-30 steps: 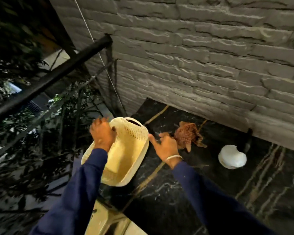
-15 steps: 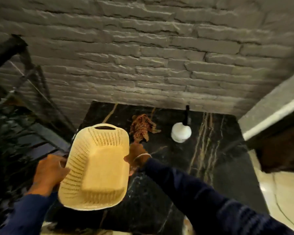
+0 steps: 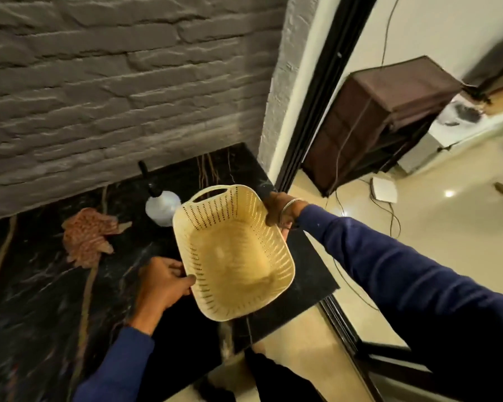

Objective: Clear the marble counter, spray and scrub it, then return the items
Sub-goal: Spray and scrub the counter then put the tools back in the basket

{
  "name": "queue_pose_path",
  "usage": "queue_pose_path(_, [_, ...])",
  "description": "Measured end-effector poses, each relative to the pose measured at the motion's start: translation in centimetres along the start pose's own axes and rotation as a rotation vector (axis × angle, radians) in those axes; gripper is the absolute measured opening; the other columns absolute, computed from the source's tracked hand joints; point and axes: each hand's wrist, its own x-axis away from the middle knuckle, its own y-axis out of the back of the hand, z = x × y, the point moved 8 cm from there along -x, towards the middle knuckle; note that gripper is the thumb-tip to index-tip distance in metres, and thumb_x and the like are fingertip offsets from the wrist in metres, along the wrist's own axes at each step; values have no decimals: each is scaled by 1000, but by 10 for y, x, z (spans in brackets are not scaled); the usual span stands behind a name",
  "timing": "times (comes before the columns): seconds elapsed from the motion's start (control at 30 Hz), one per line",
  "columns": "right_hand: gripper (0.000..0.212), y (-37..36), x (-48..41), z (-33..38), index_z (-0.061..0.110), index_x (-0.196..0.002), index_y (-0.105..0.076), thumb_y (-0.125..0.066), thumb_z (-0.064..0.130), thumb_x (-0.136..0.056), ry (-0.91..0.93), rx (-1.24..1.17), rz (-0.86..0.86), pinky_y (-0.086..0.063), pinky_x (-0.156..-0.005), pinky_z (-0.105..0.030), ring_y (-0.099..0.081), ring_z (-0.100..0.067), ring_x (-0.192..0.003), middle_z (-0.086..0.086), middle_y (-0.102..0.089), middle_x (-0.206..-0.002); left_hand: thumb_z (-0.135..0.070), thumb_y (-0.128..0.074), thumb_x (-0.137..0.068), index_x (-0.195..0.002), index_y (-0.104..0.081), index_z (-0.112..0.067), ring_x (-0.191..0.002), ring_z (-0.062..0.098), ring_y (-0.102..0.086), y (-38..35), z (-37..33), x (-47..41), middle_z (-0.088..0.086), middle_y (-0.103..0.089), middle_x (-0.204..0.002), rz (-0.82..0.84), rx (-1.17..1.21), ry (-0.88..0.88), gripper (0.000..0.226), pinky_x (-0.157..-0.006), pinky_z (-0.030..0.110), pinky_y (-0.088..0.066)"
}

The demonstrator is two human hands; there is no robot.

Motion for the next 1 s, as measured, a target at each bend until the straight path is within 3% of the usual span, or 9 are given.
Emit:
queue_pose_path(0.07, [49, 6, 4, -40, 5, -128, -54, -65, 12, -81, -45, -57, 21, -56, -82, -39, -62, -32, -106, -14, -61, -120, 11, -78, -71, -102, -63, 12, -46, 15, -64, -37, -17, 0, 6, -60, -70, 37, -15, -20, 35, -63, 45, -61])
queue_pose_path(0.17, [53, 1, 6, -87, 9, -129, -53, -68, 10, -79, -105, -118, 18, -53, -70, -34, -59, -28, -101, -12, -57, -120, 8, -81, -67, -89, -64, 3, -56, 22, -67, -75, -28, 2, 10, -65, -73, 71, -54, -20, 29, -64, 47, -62])
queue_pose_path(0.33, [49, -9, -6, -115, 9, -126, -56, -70, 14, -79, -107, -92, -44, -56, -86, -39, -62, -28, -103, -13, -62, -116, -7, -89, -56, -70, -66, -15, -57, 16, -72, -95, -32, -2, 2, -72, -70, -10, -164, -61, 28, -57, 37, -62])
queue_pose_path(0.47, [66, -6, -8, -114, 9, -130, -48, -76, 35, -76, -107, 101, -74, -49, -91, -38, -57, -30, -111, -13, -58, -122, -33, -98, -44, -73, -63, -27, -67, 14, -73, -100, -22, -4, -6, -70, -75, 46, -144, -99, 46, -59, 35, -62])
queue_pose_path(0.6, [53, 70, 4, -29, 5, -114, -58, -78, 31, -73, 262, -128, -707, -51, -78, -41, -61, -34, -93, -17, -63, -105, -61, -82, -55, -102, -64, -36, -69, 9, -72, -34, -2, -29, -13, -74, -82, -235, -102, -201, 56, -67, 39, -61])
queue_pose_path(0.67, [42, 79, 1, 40, 7, -104, -63, -82, 23, -70, 487, -441, -695, -55, -72, -36, -66, -26, -80, -9, -66, -94, -42, -75, -77, -104, -67, -28, -75, 16, -73, 21, 10, -34, -7, -76, -85, -478, -192, -237, 31, -70, 36, -59])
queue_pose_path(0.77, [74, 49, -33, 134, 5, -118, -57, -92, 21, -55, 648, -614, -517, -55, -84, -42, -62, -27, -90, -14, -57, -110, -16, -70, -81, -110, -68, -21, -96, 23, -71, 75, 40, -50, 4, -74, -102, -587, -242, -160, 29, -86, 33, -56])
queue_pose_path(0.87, [93, 5, -81, 171, 7, -129, -48, -94, 18, -49, 461, -813, -408, -42, -101, -29, -56, -29, -110, -15, -46, -126, -19, -70, -80, -126, -61, -20, -127, 25, -49, 105, 69, -76, 7, -55, -133, -533, -437, -88, 47, -110, 24, -32])
queue_pose_path(1.0, [87, -27, -106, 172, 8, -129, -50, -91, 14, -53, 202, -1055, -546, -28, -97, -11, -51, -26, -120, -12, -48, -131, -33, -67, -84, -142, -46, -27, -144, 24, -25, 122, 72, -109, 4, -25, -157, -498, -541, -196, 62, -117, 22, -15])
